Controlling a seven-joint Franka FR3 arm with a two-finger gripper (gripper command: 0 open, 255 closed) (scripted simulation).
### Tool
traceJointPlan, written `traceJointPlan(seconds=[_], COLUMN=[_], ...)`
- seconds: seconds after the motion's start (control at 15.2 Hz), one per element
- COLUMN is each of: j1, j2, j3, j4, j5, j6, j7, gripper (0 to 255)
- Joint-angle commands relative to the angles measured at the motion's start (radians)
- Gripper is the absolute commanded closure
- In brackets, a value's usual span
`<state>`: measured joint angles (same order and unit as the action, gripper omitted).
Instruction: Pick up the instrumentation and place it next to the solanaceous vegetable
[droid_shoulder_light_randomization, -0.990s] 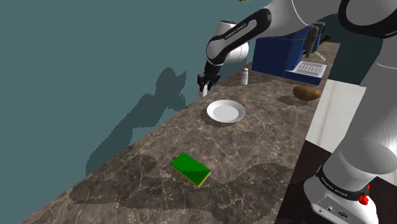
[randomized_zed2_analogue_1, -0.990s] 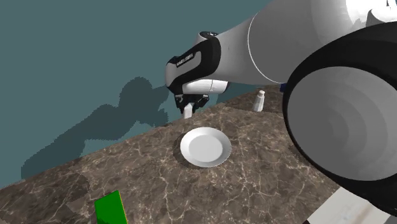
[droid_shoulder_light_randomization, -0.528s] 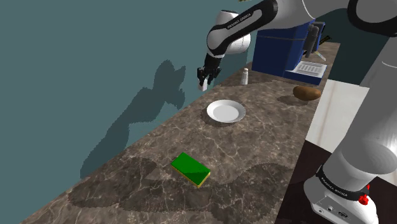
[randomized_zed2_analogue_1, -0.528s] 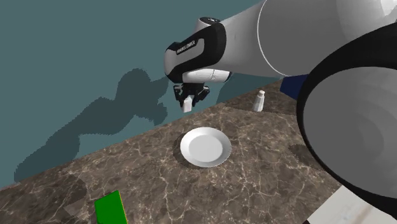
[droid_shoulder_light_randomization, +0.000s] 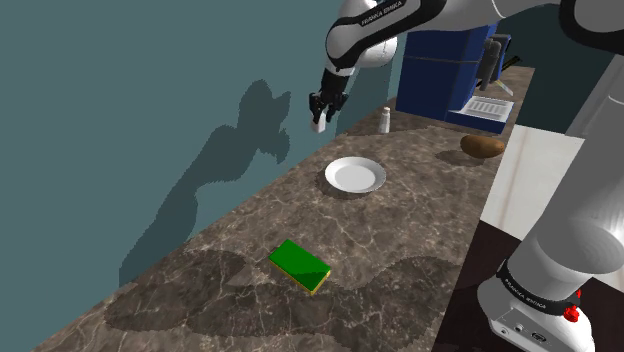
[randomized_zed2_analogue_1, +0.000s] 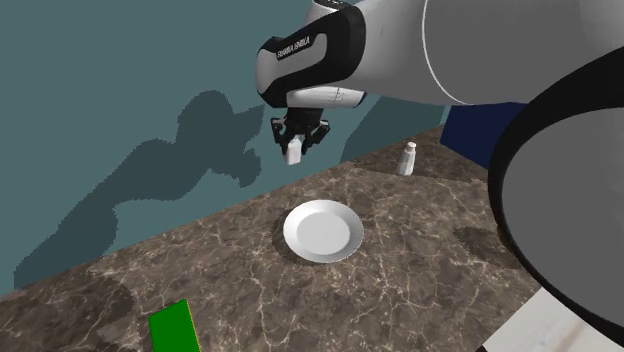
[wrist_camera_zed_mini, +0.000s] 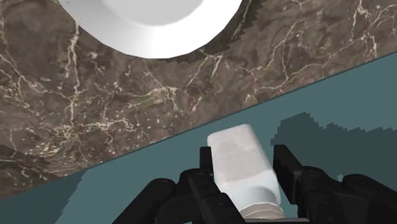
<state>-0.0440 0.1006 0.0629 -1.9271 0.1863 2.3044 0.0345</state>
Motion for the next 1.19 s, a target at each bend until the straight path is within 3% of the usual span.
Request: traceJointPlan(seconds=[0.0,0.2,1.12], j1=[0.000,-0.001,-0.134], j2=[-0.006,-0.014,-0.301], j3=[-0.001,-0.001,-0.155], j4=[0.021,0.042,-0.275], j5=[-0.004,-0.007,0.066], j6=[-0.027,-0.055,-0.084], j7=[0.006,0.011,-0.313], gripper=[255,255,255])
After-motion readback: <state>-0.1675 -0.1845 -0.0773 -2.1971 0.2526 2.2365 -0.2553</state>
